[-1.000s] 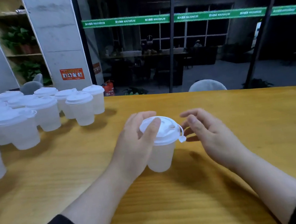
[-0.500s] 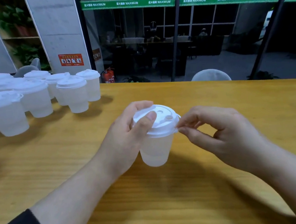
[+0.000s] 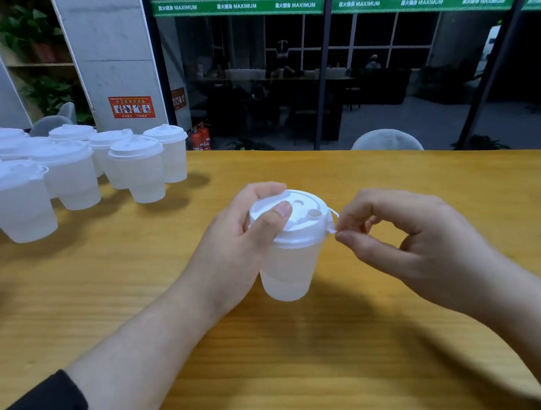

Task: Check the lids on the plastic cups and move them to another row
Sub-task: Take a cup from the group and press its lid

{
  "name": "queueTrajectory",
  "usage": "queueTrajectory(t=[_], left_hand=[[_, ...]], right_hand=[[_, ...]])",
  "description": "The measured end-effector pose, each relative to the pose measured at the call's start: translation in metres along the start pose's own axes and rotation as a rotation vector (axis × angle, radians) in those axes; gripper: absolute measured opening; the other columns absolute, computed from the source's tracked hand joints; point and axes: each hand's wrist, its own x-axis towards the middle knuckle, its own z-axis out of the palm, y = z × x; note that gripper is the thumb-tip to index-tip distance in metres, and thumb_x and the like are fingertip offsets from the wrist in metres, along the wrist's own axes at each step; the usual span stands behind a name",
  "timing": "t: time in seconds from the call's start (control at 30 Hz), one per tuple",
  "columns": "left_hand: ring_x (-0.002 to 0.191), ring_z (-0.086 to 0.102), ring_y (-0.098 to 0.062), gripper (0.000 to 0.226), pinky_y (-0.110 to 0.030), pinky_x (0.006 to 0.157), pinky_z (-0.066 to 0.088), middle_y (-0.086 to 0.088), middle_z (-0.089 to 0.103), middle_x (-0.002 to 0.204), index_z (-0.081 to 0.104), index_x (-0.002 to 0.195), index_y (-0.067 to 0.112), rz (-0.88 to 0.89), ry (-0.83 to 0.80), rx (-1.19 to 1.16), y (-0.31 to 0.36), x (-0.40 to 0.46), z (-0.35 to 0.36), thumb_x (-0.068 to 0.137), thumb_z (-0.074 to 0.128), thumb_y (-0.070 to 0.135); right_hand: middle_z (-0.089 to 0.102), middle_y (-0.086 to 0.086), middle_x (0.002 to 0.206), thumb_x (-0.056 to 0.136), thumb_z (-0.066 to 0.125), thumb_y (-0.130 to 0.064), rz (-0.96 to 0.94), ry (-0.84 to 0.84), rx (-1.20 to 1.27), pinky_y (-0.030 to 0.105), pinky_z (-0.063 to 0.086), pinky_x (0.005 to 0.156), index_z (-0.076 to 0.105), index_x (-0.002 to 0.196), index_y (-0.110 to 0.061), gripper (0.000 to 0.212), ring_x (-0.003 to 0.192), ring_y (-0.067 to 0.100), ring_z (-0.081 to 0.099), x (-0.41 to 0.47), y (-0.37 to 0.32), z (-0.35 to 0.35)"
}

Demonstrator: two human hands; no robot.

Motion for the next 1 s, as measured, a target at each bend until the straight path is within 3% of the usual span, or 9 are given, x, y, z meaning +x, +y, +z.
queueTrajectory(t=[0.13, 0.33, 0.47, 0.6, 0.73, 1.0], left_hand=[[0.105, 0.066, 0.000, 0.038, -0.010, 0.078, 0.048, 0.019, 0.072, 0.113, 0.063, 0.124, 0.041, -0.005, -0.051, -0.002, 0.002, -0.001, 0.001, 0.089, 0.054, 0.053], [0.109, 0.067, -0.005, 0.042, -0.016, 0.084, 0.049, 0.014, 0.073, 0.116, 0.062, 0.127, 0.041, -0.009, -0.075, 0.002, 0.001, -0.001, 0.002, 0.089, 0.054, 0.056], [0.114, 0.065, -0.008, 0.051, -0.030, 0.095, 0.053, 0.011, 0.071, 0.120, 0.062, 0.125, 0.046, -0.004, -0.067, 0.014, -0.002, 0.000, 0.002, 0.081, 0.053, 0.069], [0.112, 0.064, -0.005, 0.052, -0.025, 0.091, 0.051, 0.013, 0.071, 0.118, 0.062, 0.124, 0.048, 0.001, -0.059, 0.029, -0.002, 0.000, 0.002, 0.078, 0.051, 0.072], [0.113, 0.065, -0.008, 0.052, -0.031, 0.096, 0.052, 0.012, 0.072, 0.118, 0.062, 0.125, 0.048, 0.000, -0.061, 0.026, -0.002, 0.000, 0.001, 0.080, 0.052, 0.071], [0.111, 0.066, -0.006, 0.052, -0.031, 0.096, 0.054, 0.012, 0.072, 0.116, 0.062, 0.125, 0.049, -0.001, -0.059, 0.028, -0.002, 0.000, 0.002, 0.080, 0.051, 0.072]], right_hand=[[0.068, -0.016, 0.089, 0.092, 0.068, -0.031, 0.091, 0.158, 0.083, 0.011, 0.045, 0.076, 0.065, 0.088, -0.039, 0.010, 0.088, 0.010, 0.061, 0.002, -0.008, 0.001], [0.066, -0.010, 0.087, 0.089, 0.064, -0.039, 0.124, 0.171, 0.062, 0.007, 0.041, 0.077, 0.070, 0.086, -0.031, 0.011, 0.091, 0.007, 0.060, 0.006, -0.022, 0.013], [0.065, -0.013, 0.090, 0.094, 0.059, -0.041, 0.104, 0.133, -0.044, 0.016, 0.045, 0.075, 0.071, 0.092, -0.033, 0.014, 0.094, 0.010, 0.062, 0.005, -0.019, 0.010], [0.064, -0.017, 0.095, 0.102, 0.057, -0.032, 0.022, 0.110, -0.170, 0.031, 0.049, 0.077, 0.073, 0.103, -0.028, 0.017, 0.095, 0.013, 0.062, 0.004, -0.013, 0.006], [0.059, -0.016, 0.095, 0.101, 0.051, -0.041, -0.037, 0.060, -0.321, 0.041, 0.049, 0.073, 0.070, 0.106, -0.030, 0.023, 0.090, 0.016, 0.057, 0.005, -0.015, 0.000], [0.054, -0.018, 0.088, 0.097, 0.053, -0.055, -0.030, 0.029, -0.385, 0.043, 0.048, 0.067, 0.068, 0.099, -0.032, 0.027, 0.085, 0.018, 0.054, 0.008, -0.024, -0.001]])
